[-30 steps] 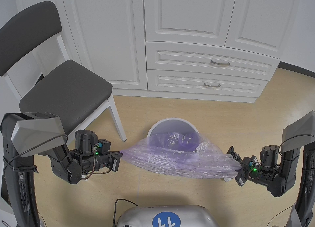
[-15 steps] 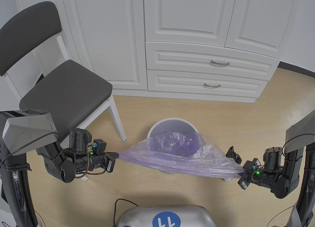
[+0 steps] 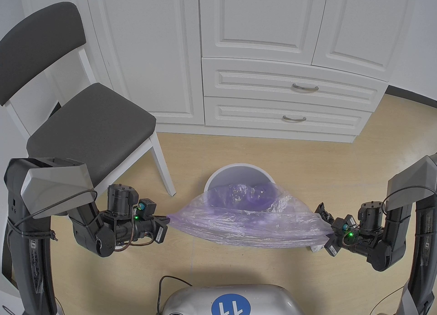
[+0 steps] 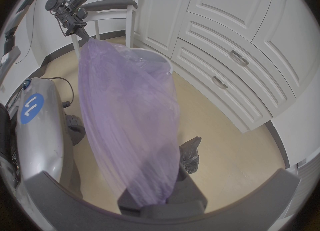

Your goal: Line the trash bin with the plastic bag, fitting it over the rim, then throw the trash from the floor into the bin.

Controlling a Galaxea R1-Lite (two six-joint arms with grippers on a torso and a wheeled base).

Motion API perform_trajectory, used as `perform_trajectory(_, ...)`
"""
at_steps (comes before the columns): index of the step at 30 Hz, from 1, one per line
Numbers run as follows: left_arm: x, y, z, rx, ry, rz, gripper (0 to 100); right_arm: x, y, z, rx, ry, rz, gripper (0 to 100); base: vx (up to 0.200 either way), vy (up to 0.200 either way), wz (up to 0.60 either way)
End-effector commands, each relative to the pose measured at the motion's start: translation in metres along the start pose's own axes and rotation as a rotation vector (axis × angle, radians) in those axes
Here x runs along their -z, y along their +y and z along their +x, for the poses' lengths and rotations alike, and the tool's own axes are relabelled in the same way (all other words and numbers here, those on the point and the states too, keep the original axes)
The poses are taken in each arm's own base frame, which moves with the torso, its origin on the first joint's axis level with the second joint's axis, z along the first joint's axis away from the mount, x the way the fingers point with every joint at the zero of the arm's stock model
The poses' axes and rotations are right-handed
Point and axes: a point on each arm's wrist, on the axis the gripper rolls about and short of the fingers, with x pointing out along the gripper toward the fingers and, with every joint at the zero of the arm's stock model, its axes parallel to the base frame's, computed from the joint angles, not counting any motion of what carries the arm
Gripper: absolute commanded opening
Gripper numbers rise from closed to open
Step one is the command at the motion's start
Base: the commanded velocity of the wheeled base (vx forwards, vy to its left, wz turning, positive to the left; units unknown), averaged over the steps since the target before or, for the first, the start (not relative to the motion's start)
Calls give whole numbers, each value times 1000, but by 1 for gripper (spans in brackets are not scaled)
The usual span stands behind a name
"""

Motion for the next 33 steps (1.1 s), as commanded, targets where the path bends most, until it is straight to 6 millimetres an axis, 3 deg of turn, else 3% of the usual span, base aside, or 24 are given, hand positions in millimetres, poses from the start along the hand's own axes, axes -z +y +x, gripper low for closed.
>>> perform_trajectory(1, 0, -4, 15, -32, -9, -9, 0, 6, 0, 26, 12, -6, 4, 0, 0, 0, 0)
perform_trajectory(6, -6, -11, 29, -103, -93, -39, 0, 12, 2, 42, 78, 25, 23, 0, 0, 0, 0)
perform_trajectory(11, -1, -13, 43, -155, -142, -26, 0, 8, 1, 45, 96, 18, 38, 0, 0, 0, 0)
perform_trajectory(21, 6, -13, 39, -154, -112, 19, 0, 3, 3, 46, 90, -1, 30, 0, 0, 0, 0)
perform_trajectory(28, -5, -7, 39, -174, -159, 12, 0, -1, 1, 44, 94, -16, 26, 0, 0, 0, 0)
perform_trajectory(29, -6, -5, 38, -178, -164, 12, 0, -2, 1, 43, 98, -18, 27, 100, 0, 0, 0)
perform_trajectory(33, -8, -4, 38, -182, -182, 1, 0, -6, -4, 36, 107, -33, 35, 100, 0, 0, 0)
